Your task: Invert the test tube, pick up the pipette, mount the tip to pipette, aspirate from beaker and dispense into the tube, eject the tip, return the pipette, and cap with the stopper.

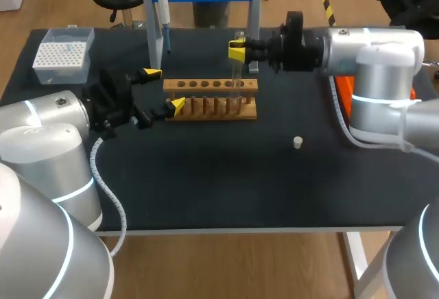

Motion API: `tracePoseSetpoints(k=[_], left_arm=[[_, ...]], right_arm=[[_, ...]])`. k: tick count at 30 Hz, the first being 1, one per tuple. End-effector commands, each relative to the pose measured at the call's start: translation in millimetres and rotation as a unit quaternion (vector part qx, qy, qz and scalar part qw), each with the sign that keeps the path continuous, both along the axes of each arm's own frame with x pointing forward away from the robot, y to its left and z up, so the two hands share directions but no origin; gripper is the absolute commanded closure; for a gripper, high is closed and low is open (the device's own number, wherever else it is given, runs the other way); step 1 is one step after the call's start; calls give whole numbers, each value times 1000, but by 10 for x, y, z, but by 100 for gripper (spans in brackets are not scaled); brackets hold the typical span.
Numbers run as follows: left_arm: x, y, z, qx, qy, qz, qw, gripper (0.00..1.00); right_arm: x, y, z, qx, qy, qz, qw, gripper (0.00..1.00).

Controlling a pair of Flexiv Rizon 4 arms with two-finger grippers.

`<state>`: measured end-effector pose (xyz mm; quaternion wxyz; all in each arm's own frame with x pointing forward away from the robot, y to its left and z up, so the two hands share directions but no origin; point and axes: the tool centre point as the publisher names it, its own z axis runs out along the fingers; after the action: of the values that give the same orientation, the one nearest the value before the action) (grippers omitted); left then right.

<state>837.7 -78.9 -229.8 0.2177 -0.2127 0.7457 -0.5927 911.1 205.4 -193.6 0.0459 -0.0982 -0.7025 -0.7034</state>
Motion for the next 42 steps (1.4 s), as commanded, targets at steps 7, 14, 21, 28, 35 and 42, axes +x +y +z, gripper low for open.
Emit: tracePoseSetpoints(k=[7,14,21,28,35,42], left_arm=[[-13,-2,-10,-1,-2,2,1000,0],[-13,-2,-10,-1,-2,2,1000,0],[-13,-2,-10,-1,-2,2,1000,0],[-13,-2,-10,-1,-2,2,1000,0],[-13,-2,-10,-1,-2,2,1000,0],[-13,-2,-10,-1,-2,2,1000,0]], right_arm=[[30,-6,-5,-59,249,0,967,100],[48,-49,-4,-32,434,-5,900,100],[108,-72,-15,-24,570,-8,821,100],[100,-95,-53,-42,644,15,763,100],[33,-95,-51,-45,671,44,739,100],[2,-105,-79,-43,673,45,737,100]])
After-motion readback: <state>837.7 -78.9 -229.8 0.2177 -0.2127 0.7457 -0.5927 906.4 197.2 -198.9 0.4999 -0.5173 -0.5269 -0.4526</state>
